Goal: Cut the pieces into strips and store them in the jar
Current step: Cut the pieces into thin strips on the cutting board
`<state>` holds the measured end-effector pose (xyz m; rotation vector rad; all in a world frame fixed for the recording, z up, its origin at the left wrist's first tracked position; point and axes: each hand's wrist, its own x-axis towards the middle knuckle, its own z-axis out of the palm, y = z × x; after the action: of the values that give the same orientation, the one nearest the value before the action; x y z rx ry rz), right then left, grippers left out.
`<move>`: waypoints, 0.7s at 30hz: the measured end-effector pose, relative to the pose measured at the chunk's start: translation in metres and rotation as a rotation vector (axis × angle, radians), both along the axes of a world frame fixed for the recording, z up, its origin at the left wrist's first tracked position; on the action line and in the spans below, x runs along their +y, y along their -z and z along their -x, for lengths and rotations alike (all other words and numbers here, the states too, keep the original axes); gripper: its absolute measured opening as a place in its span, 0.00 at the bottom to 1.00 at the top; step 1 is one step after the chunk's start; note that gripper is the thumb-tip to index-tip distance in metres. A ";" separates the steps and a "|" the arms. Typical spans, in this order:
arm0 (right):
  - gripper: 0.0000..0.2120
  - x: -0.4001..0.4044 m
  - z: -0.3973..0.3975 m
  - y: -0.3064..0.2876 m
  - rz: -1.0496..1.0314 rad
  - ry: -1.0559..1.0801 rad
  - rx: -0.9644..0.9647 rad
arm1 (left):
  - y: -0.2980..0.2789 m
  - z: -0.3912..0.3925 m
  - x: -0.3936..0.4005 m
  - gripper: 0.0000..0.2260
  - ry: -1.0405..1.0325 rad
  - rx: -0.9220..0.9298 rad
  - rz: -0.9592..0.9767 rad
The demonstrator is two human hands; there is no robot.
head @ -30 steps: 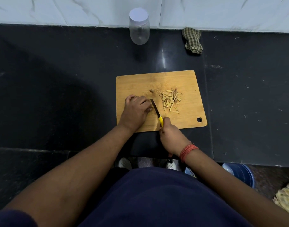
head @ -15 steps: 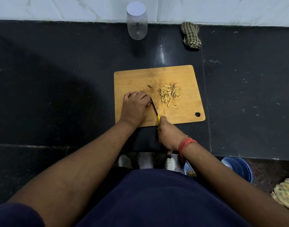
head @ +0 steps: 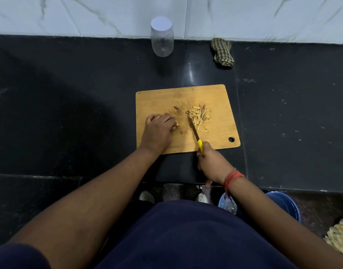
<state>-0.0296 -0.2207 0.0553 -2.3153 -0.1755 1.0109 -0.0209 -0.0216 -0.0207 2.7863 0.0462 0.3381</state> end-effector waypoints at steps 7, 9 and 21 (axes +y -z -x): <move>0.09 0.019 -0.005 0.000 -0.021 -0.014 0.039 | -0.004 -0.001 0.001 0.05 -0.002 0.016 0.002; 0.08 0.023 -0.005 0.001 -0.010 -0.034 0.017 | -0.003 0.000 0.000 0.05 -0.003 0.015 0.007; 0.13 0.038 -0.007 0.001 0.020 -0.071 0.089 | -0.002 0.000 0.002 0.02 0.023 -0.029 0.005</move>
<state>-0.0225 -0.1825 0.0542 -2.2911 -0.2139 1.1543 -0.0204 -0.0194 -0.0191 2.7738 0.0087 0.3725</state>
